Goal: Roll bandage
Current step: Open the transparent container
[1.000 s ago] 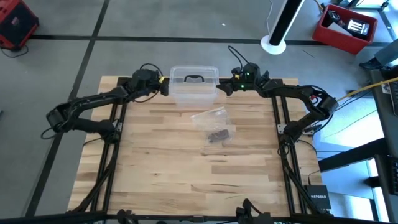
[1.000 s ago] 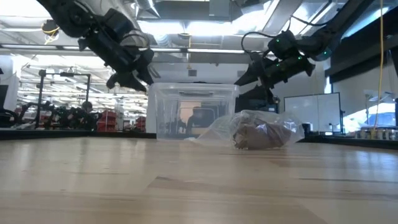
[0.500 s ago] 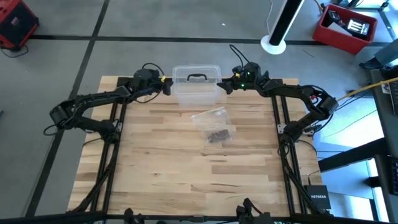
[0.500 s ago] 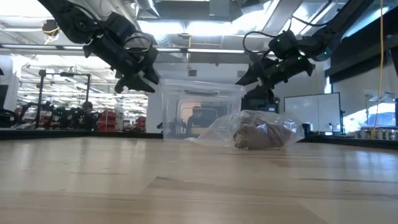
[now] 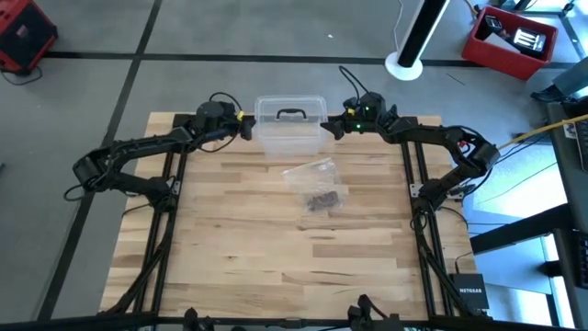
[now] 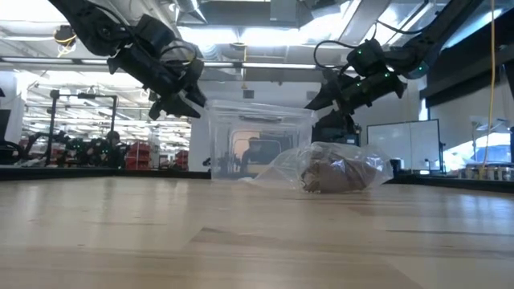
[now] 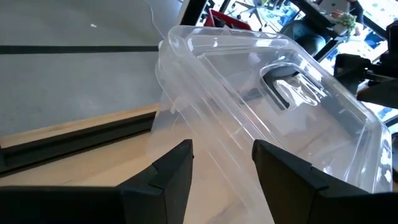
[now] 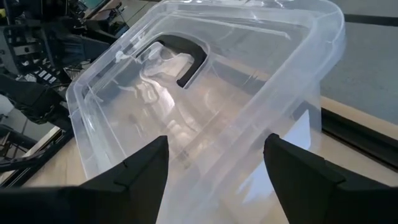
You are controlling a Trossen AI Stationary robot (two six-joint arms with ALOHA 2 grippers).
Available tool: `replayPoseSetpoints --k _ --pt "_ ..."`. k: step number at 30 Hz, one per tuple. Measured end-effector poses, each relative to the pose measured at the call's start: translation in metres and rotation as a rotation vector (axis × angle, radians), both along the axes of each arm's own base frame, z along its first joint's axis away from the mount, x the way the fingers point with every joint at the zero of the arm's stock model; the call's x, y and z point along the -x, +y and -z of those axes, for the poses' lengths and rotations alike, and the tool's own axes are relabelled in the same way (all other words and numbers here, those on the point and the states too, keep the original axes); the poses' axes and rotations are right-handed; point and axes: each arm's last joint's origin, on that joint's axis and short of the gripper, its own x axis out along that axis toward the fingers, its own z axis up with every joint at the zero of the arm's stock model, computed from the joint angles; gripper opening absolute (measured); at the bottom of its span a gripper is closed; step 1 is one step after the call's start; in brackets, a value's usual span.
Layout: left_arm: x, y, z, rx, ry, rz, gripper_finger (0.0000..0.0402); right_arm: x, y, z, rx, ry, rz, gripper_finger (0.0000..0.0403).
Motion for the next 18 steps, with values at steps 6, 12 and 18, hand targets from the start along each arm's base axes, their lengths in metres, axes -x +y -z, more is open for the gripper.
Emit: replayPoseSetpoints --k 6,12,18 --pt "0.0 0.0 -0.001 -0.005 -0.003 0.0 0.0166 0.003 0.003 -0.012 0.032 -0.031 0.0 0.0259" --pt "0.0 -0.001 -0.004 -0.014 -0.015 0.003 0.0166 0.006 0.01 -0.027 0.065 -0.067 -0.012 0.0259" --pt "0.002 -0.01 -0.017 -0.071 -0.042 0.025 0.0166 -0.002 0.019 -0.025 0.077 -0.047 -0.043 0.0259"
